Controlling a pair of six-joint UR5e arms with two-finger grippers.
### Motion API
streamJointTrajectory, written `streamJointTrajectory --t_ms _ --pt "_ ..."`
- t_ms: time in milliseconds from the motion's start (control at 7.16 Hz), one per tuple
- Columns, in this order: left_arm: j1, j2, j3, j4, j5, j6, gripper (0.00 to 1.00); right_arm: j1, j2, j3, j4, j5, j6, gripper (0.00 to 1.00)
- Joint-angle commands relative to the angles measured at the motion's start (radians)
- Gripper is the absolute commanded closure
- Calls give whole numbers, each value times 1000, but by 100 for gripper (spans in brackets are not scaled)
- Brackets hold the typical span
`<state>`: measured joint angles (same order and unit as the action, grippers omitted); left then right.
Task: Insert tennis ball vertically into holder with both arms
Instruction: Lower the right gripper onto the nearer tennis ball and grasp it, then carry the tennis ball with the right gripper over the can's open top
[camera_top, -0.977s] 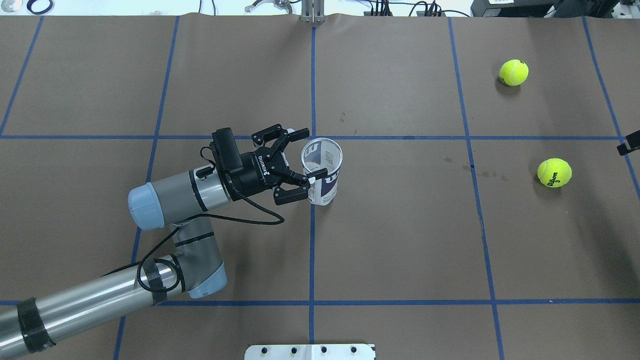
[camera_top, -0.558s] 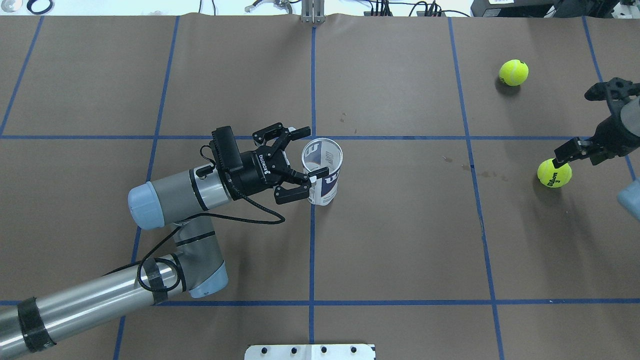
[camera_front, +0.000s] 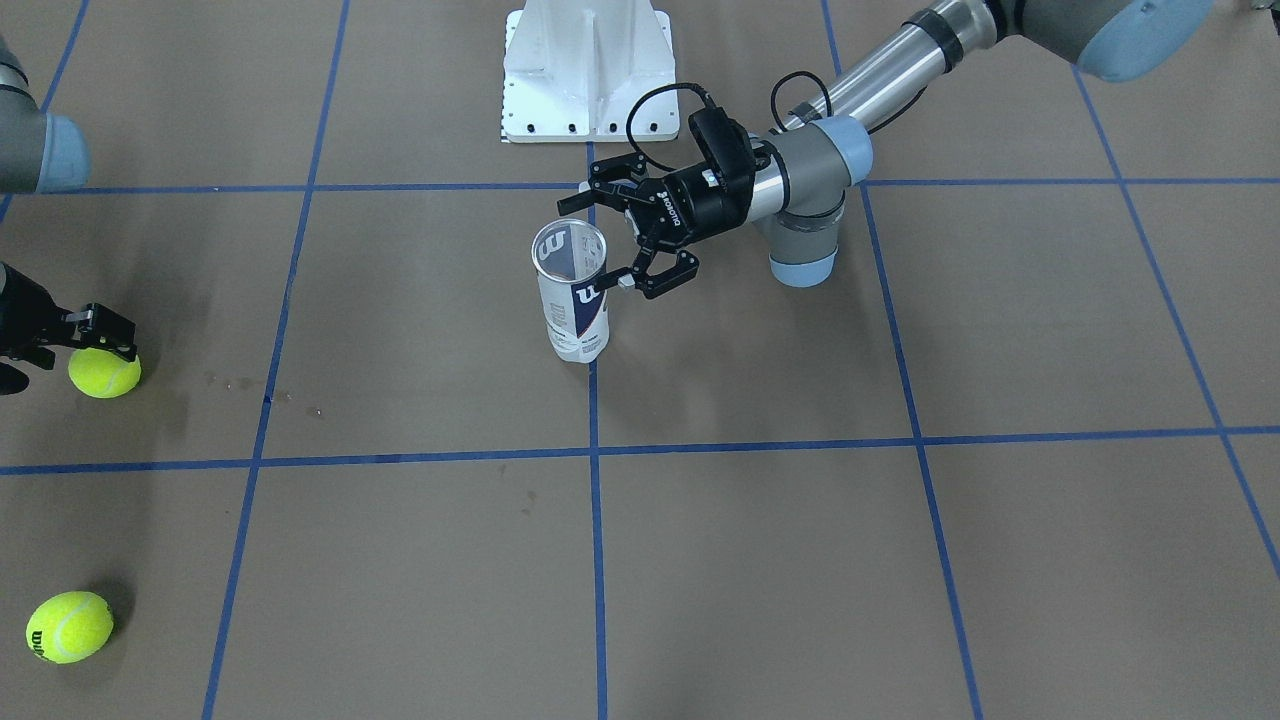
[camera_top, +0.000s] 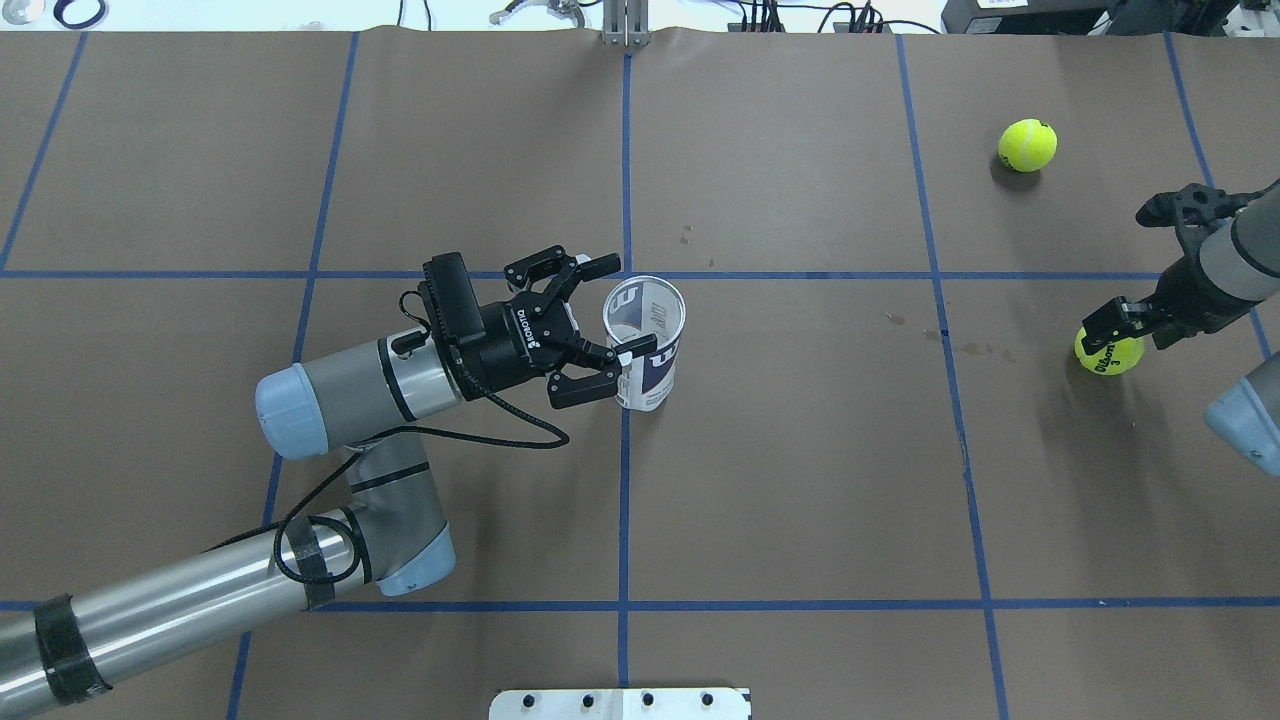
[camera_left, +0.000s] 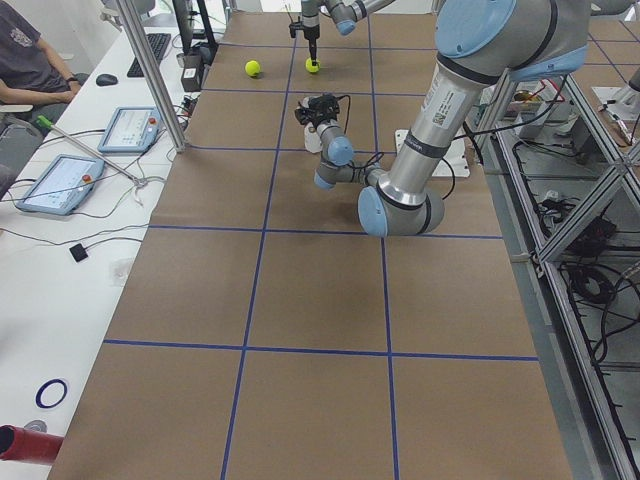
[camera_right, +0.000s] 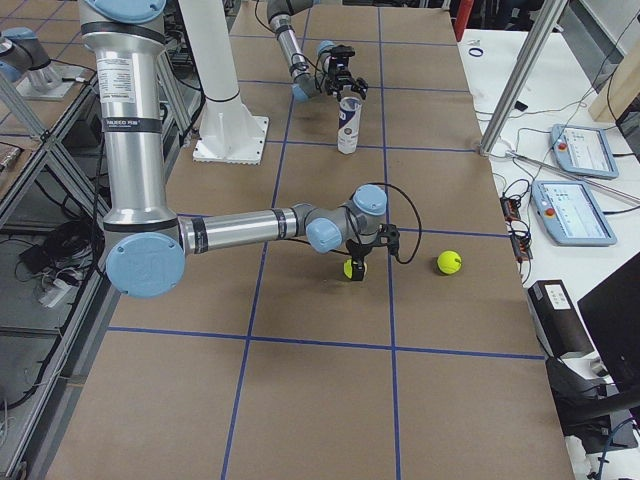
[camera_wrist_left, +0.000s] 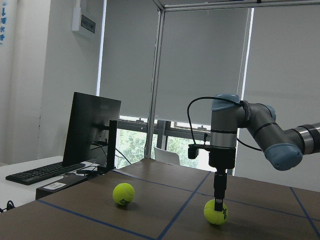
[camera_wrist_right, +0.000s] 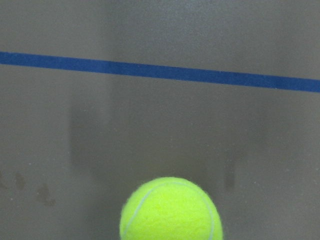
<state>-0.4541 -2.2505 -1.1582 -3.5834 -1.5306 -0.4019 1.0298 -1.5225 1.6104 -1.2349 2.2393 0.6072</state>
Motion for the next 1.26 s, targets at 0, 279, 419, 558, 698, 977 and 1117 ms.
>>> streamJointTrajectory --t_ms 0,279,419,558,698,977,1117 --pt "0 0 0 0 1 0 0 -8 22 -10 0 -1 14 46" --pt "0 0 0 0 1 0 0 -5 22 3 2 11 14 100" --pt "0 2 0 0 0 -2 0 -2 27 79 -41 14 20 100" --pt "0 3 0 0 1 0 0 16 75 167 -208 20 23 100" --pt "0 3 0 0 1 2 0 19 152 228 -360 19 23 100" --pt "-2 5 2 0 1 5 0 19 324 284 -577 19 70 100" --pt "0 3 3 0 1 5 0 7 391 286 -607 23 166 100"
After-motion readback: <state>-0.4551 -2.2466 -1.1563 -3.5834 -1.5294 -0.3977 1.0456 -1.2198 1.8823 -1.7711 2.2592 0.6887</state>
